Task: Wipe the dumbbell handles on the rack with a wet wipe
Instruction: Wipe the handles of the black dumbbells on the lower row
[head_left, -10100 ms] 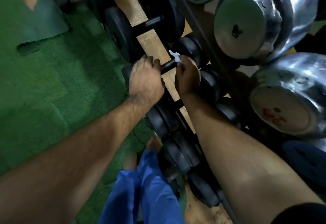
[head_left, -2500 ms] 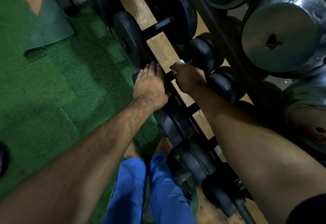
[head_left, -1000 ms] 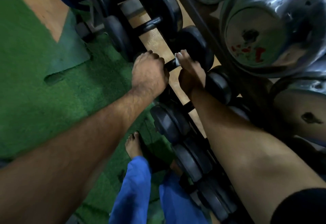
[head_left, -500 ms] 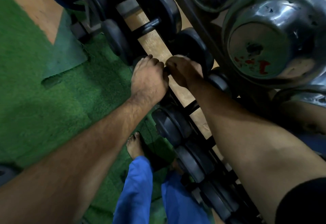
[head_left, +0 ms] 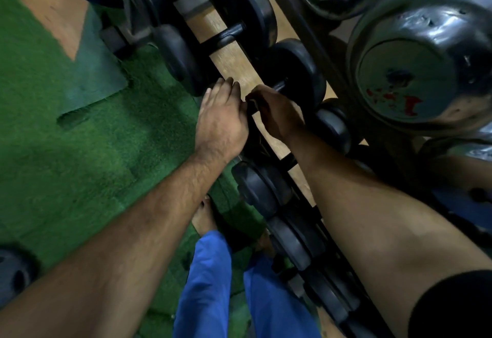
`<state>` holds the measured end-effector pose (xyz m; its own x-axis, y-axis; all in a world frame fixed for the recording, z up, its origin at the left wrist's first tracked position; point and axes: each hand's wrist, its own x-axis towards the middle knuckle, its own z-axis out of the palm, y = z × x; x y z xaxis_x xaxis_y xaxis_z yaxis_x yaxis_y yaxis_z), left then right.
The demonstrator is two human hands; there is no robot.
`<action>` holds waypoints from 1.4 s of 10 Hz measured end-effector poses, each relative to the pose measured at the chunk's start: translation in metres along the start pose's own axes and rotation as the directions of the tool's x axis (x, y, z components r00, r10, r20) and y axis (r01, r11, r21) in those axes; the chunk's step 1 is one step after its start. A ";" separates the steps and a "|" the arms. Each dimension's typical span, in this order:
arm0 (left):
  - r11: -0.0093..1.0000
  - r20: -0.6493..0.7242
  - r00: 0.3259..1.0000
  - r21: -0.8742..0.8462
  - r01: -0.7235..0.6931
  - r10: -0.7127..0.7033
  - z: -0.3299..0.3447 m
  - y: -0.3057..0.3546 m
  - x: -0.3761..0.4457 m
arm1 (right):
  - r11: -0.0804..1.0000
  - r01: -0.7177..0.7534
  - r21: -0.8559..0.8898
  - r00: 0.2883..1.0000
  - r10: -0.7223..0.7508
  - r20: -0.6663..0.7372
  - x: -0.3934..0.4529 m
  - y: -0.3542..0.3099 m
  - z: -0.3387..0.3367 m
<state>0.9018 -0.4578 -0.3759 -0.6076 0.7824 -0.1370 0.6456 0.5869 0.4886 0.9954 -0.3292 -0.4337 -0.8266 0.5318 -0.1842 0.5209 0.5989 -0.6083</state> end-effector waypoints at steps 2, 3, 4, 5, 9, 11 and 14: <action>0.996 -0.026 0.996 0.029 0.081 -0.080 0.003 0.004 -0.005 | 0.995 0.065 -0.073 0.977 -0.049 0.210 0.001 -0.008 -0.003; 0.996 -0.015 0.997 0.047 0.074 -0.074 0.004 0.006 -0.004 | 0.997 0.043 -0.063 0.983 -0.031 0.182 0.018 0.009 -0.014; 0.994 -0.012 0.998 0.094 0.062 -0.061 0.004 0.006 -0.004 | 0.983 -0.028 -0.180 0.989 0.054 0.141 0.023 0.006 -0.007; 0.990 -0.003 0.998 0.128 0.060 -0.060 0.000 0.007 -0.002 | 0.986 0.042 -0.164 0.989 -0.018 0.147 -0.004 0.000 0.007; 0.968 0.003 1.000 0.248 -0.031 0.031 0.000 0.009 0.001 | 0.939 -0.064 -0.337 0.998 0.064 -0.011 0.016 0.019 -0.008; 0.970 -0.003 0.998 0.234 -0.067 0.069 0.000 0.004 0.003 | 0.838 -0.192 -0.511 0.977 0.215 -0.014 0.027 0.002 -0.006; 0.972 -0.034 0.996 0.222 -0.079 0.088 0.005 0.001 0.000 | 0.963 -0.267 -0.035 0.924 0.245 -0.295 -0.018 0.007 0.008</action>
<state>0.9052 -0.4559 -0.3798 -0.5635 0.8237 -0.0641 0.7780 0.5551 0.2941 1.0121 -0.3394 -0.4407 -0.5732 0.8143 -0.0916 0.7296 0.4562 -0.5095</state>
